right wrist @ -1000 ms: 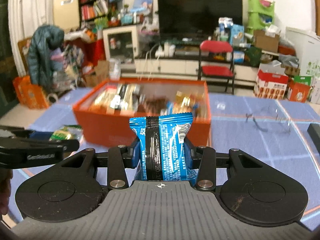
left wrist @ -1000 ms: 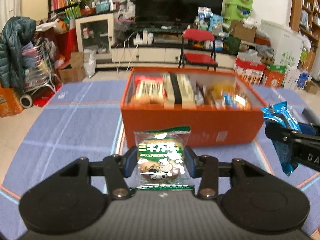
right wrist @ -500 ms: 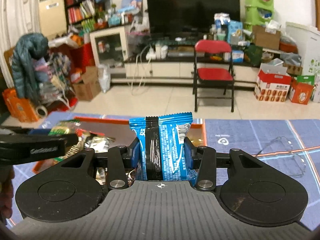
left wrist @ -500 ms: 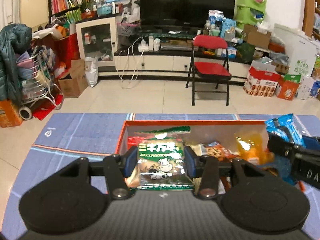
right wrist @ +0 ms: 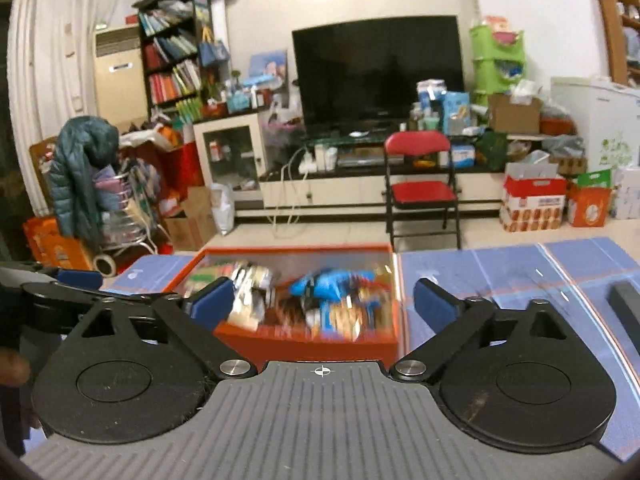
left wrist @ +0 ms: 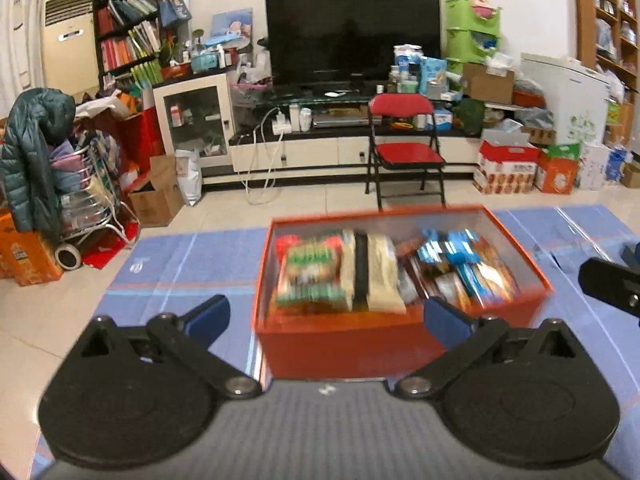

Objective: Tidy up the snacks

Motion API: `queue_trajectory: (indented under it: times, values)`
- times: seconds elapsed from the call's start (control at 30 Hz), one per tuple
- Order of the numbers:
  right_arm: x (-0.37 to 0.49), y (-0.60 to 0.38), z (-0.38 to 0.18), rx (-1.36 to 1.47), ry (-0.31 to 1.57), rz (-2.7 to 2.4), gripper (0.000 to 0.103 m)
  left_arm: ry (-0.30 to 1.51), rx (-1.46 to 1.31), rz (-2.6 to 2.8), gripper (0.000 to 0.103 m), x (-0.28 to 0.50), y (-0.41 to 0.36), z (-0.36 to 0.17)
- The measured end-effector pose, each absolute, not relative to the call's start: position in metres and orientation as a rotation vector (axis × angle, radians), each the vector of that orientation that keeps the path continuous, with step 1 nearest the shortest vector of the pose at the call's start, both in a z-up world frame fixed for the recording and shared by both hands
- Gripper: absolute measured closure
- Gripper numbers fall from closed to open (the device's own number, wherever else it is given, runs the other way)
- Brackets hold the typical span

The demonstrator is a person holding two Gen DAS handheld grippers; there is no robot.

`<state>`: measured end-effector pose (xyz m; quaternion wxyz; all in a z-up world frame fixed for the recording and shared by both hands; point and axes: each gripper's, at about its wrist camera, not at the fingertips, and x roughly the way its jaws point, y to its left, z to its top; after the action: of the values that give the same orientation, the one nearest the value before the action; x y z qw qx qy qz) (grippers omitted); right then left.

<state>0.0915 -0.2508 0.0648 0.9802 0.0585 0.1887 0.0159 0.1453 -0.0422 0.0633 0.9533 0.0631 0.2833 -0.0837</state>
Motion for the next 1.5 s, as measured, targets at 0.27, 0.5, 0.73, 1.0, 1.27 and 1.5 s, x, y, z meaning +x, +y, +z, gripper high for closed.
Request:
queue_trajectory:
  times: [0.27,0.5,0.73,1.0,1.27,1.5]
  values:
    - [0.034,-0.231,0.027,0.111,0.415,-0.011,0.011,0.633,0.059,-0.132,0.001,0.082,-0.034,0.028]
    - [0.038,-0.222,0.03,0.059,0.405,-0.082,0.008,0.604,0.142,-0.085,0.001,0.086,-0.043,0.029]
    - [0.049,-0.227,0.023,0.068,0.439,-0.091,0.008,0.621,0.141,-0.028,0.001,0.095,-0.034,0.028]
    - [0.046,-0.226,0.024,0.067,0.43,-0.077,0.008,0.609,0.12,-0.006,0.001,0.095,-0.026,0.035]
    - [0.046,-0.222,0.028,0.063,0.418,-0.078,0.008,0.6,0.118,-0.024,0.001,0.093,-0.03,0.043]
    - [0.047,-0.212,0.03,0.027,0.409,-0.076,0.008,0.624,0.09,-0.034,0.001,0.093,-0.028,0.045]
